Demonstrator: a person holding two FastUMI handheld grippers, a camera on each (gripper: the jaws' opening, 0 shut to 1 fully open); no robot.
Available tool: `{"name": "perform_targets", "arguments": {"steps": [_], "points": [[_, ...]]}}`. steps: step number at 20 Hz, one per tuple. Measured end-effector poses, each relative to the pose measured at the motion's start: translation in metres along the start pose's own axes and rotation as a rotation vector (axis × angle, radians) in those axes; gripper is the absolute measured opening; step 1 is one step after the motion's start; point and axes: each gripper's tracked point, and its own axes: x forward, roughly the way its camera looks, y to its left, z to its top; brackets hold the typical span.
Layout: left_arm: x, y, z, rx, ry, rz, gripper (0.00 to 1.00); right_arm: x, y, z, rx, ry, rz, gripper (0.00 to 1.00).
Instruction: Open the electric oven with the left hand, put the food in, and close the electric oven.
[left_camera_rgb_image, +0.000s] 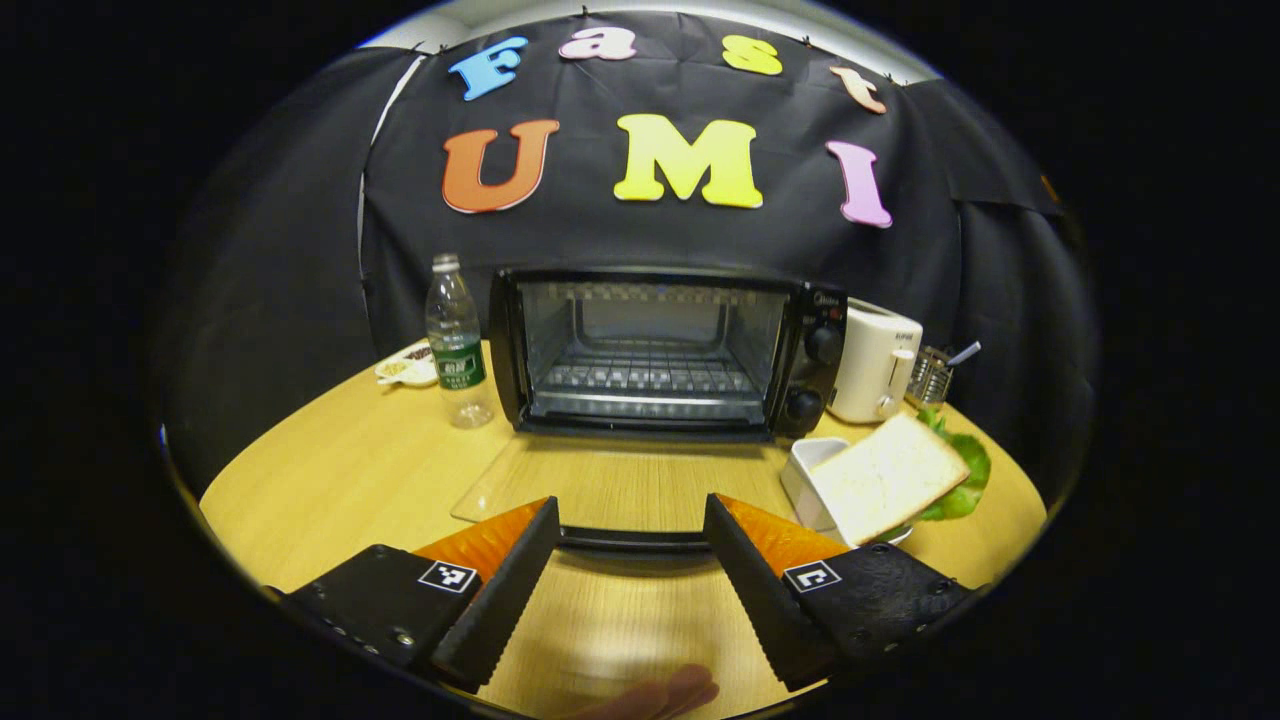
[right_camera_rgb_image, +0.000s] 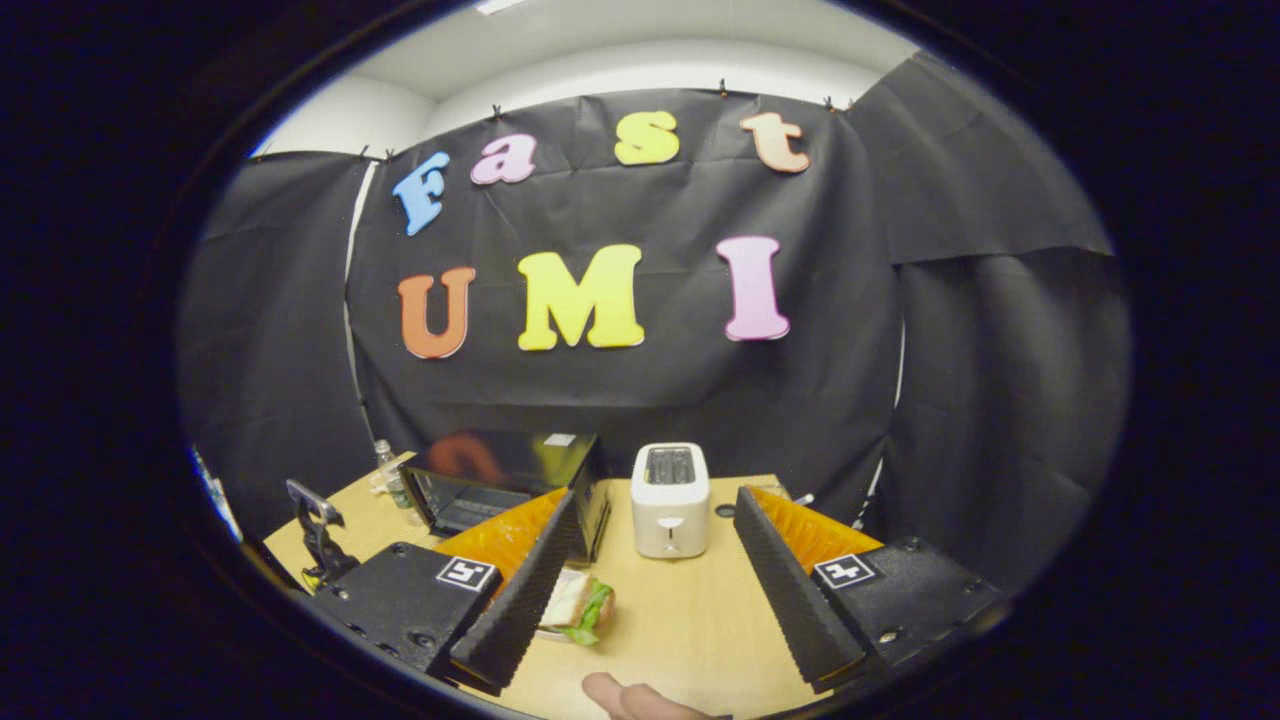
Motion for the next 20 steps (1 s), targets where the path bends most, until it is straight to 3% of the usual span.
{"name": "perform_targets", "arguments": {"steps": [1,2,3,4,5,11,15,16,17,20], "points": [[-0.006,0.005,0.017,-0.004,-0.029,0.012,0.95,0.008,0.002,-0.011,0.016,0.050,0.029,1.00],[-0.014,0.010,0.034,-0.001,-0.058,0.024,0.95,0.017,0.004,-0.021,0.034,0.093,0.058,0.91],[-0.022,0.013,0.052,0.002,-0.088,0.034,0.95,0.025,0.006,-0.029,0.051,0.143,0.088,1.00],[-0.028,0.015,0.071,0.006,-0.120,0.042,0.95,0.033,0.007,-0.041,0.062,0.184,0.108,0.91],[-0.036,0.017,0.090,0.013,-0.152,0.044,0.95,0.041,0.008,-0.051,0.076,0.226,0.130,1.00],[-0.092,0.019,0.177,0.055,-0.317,0.066,0.95,0.086,0.021,-0.117,0.199,0.492,0.281,1.00],[-0.123,0.006,0.206,0.012,-0.397,0.013,0.95,0.110,0.035,-0.162,0.244,0.665,0.409,0.99],[-0.131,0.004,0.211,0.008,-0.419,0.011,0.95,0.114,0.035,-0.170,0.260,0.696,0.425,0.87],[-0.137,0.002,0.215,0.007,-0.439,0.009,0.95,0.120,0.036,-0.178,0.286,0.727,0.443,0.99],[-0.145,-0.014,0.210,0.006,-0.438,-0.025,0.95,0.130,0.038,-0.202,0.341,0.790,0.501,0.97]]}}
